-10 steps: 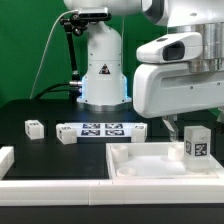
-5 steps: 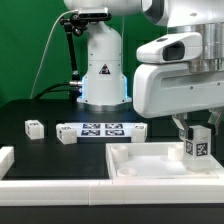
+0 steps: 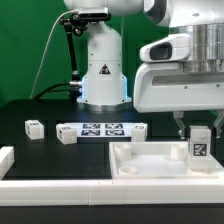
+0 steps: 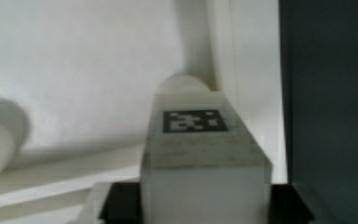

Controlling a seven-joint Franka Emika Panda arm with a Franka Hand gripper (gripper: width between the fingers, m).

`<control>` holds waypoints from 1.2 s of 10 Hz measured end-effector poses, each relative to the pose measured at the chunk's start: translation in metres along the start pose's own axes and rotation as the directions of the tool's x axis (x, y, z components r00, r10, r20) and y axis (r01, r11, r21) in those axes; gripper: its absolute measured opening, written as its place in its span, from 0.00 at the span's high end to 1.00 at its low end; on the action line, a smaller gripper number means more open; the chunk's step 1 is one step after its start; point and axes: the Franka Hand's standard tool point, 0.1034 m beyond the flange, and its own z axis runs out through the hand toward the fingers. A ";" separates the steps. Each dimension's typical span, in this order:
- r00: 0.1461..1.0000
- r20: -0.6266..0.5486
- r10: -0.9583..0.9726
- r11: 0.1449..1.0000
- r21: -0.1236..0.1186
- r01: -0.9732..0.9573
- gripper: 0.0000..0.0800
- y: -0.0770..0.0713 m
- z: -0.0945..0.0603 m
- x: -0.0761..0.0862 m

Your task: Assemble one leg

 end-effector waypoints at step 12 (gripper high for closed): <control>0.800 -0.027 0.599 0.800 0.044 -0.598 0.41 -0.002 0.001 0.003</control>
Offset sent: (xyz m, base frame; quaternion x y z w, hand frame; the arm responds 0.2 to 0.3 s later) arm -0.0045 -0.0076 -0.0059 -0.0177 0.0425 0.2417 0.9692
